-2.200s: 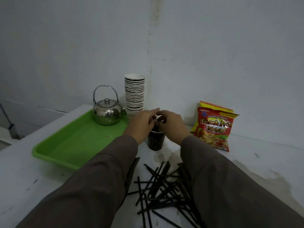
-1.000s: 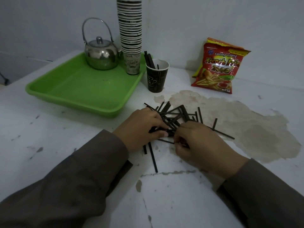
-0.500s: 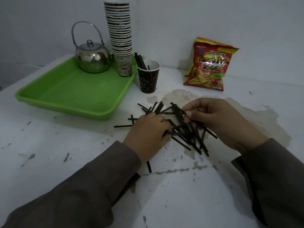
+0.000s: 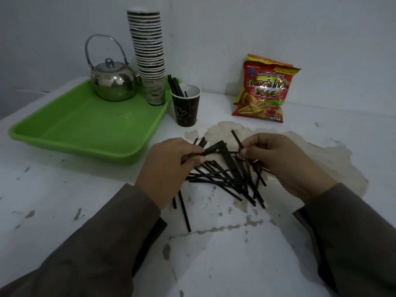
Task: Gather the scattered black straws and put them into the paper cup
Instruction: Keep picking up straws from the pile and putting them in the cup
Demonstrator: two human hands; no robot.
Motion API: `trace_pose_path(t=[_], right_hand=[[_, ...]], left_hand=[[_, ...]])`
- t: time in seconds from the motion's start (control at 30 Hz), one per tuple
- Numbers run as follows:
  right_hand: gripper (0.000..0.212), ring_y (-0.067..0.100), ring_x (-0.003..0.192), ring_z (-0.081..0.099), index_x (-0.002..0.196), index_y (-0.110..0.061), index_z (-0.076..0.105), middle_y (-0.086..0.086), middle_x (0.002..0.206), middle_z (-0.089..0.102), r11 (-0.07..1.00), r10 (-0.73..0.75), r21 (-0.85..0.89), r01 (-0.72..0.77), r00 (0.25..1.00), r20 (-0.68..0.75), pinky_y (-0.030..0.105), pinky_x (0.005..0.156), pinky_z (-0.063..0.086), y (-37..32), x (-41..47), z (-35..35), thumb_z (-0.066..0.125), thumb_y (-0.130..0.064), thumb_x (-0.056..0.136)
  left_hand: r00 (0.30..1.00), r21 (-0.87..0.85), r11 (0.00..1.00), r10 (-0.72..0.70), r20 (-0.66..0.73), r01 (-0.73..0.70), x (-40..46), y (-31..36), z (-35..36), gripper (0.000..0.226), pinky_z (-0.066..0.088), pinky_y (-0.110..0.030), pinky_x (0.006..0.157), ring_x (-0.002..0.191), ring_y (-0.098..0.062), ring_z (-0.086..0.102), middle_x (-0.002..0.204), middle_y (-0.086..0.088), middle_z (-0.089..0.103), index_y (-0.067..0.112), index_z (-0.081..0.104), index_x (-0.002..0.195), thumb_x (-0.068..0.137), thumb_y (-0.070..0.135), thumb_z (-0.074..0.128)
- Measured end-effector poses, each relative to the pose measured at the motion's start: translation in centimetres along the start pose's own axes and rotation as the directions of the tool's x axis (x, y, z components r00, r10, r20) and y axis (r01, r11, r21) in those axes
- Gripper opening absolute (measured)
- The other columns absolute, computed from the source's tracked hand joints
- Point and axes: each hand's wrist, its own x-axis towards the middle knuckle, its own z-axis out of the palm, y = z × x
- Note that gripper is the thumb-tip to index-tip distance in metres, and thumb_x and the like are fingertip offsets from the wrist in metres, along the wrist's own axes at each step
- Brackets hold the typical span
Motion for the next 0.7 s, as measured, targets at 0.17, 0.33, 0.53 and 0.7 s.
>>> trace_pose_path(t=[0.17, 0.33, 0.53, 0.7], right_hand=[[0.018, -0.004, 0.071, 0.053, 0.087, -0.030, 0.065, -0.017, 0.081, 0.059, 0.808, -0.273, -0.519, 0.279, 0.958, 0.089, -0.003, 0.065, 0.037, 0.3, 0.1, 2.3, 0.063, -0.013, 0.083], [0.025, 0.015, 0.090, 0.051, 0.108, -0.014, 0.068, 0.005, 0.098, 0.063, 0.547, -0.454, -0.644, 0.535, 0.836, 0.308, 0.013, 0.075, 0.033, 0.6, 0.9, 5.8, 0.057, -0.006, 0.086], [0.024, 0.022, 0.103, 0.047, 0.109, -0.014, 0.065, 0.005, 0.106, 0.059, 0.344, -0.443, -0.743, 0.575, 0.797, 0.411, 0.035, 0.087, 0.039, 1.9, 1.2, 7.3, 0.050, -0.017, 0.091], [0.020, 0.021, 0.103, 0.049, 0.103, -0.018, 0.068, 0.002, 0.106, 0.062, 0.440, -0.472, -0.730, 0.523, 0.826, 0.308, 0.032, 0.086, 0.037, 1.4, 1.0, 6.4, 0.057, -0.019, 0.087]], left_hand=[[0.952, -0.313, 0.927, -0.265, -0.152, 0.208, 0.5, -0.3, -1.6, 0.024, 0.050, -0.008, 0.071, 0.071, 0.003, 0.065, 0.078, 0.018, 0.067, 0.024, 0.069, 0.096, 0.072, 0.022, 0.072], [0.904, -0.580, 0.777, -0.399, -0.154, 0.245, 1.2, -0.8, -2.2, 0.025, 0.051, -0.010, 0.062, 0.068, -0.002, 0.065, 0.076, 0.008, 0.069, 0.015, 0.066, 0.098, 0.075, 0.007, 0.068], [0.895, -0.670, 0.695, -0.434, -0.099, 0.263, 1.4, -1.7, -1.9, 0.020, 0.052, -0.011, 0.062, 0.065, 0.002, 0.063, 0.064, 0.014, 0.069, 0.017, 0.068, 0.090, 0.077, 0.003, 0.065], [0.890, -0.710, 0.662, -0.442, -0.110, 0.241, 1.4, -2.2, -2.0, 0.015, 0.053, -0.014, 0.068, 0.075, -0.004, 0.066, 0.070, 0.016, 0.073, 0.020, 0.070, 0.084, 0.073, 0.009, 0.069]])
